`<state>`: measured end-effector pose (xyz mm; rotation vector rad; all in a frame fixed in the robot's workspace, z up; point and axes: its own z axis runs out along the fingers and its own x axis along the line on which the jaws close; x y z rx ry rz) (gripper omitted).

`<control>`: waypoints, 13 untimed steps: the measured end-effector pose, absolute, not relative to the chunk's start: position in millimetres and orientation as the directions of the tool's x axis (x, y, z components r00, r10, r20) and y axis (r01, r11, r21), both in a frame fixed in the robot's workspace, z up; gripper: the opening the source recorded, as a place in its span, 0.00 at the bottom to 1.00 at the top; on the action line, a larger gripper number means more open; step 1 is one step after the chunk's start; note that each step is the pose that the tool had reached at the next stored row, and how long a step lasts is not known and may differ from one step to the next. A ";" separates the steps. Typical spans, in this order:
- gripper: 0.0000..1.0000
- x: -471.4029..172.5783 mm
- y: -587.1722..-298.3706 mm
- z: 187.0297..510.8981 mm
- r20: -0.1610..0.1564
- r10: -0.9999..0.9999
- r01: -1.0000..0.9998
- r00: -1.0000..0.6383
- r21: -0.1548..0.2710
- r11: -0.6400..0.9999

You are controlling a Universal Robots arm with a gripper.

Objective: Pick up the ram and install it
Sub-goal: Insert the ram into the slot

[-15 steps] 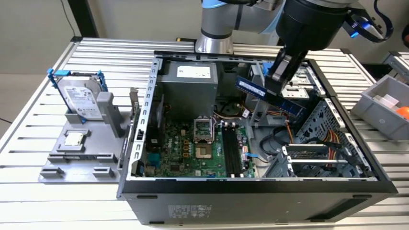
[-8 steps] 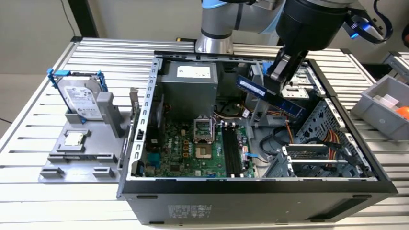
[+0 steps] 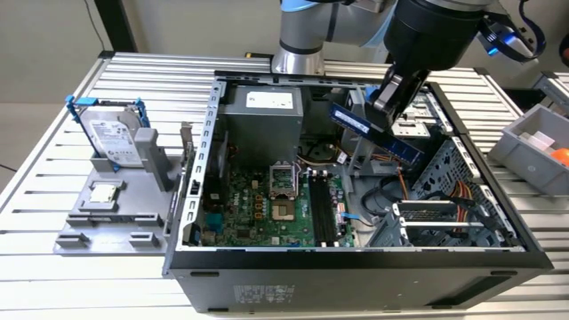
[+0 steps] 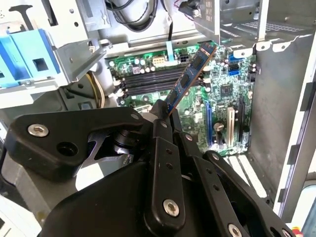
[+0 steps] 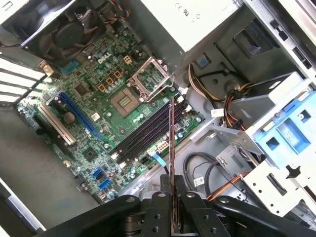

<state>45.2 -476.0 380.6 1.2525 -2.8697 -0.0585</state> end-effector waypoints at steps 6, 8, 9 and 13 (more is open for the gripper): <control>0.00 45.2 -476.0 380.6 -0.006 -0.709 -0.708 -0.706 0.038 0.705; 0.00 45.2 -476.0 380.6 -0.006 -0.700 -0.700 -0.714 0.038 0.713; 0.00 45.2 -476.0 380.6 -0.006 -0.696 -0.696 -0.718 0.038 0.717; 0.00 45.2 -476.0 380.6 -0.006 -0.679 -0.678 -0.734 0.038 0.734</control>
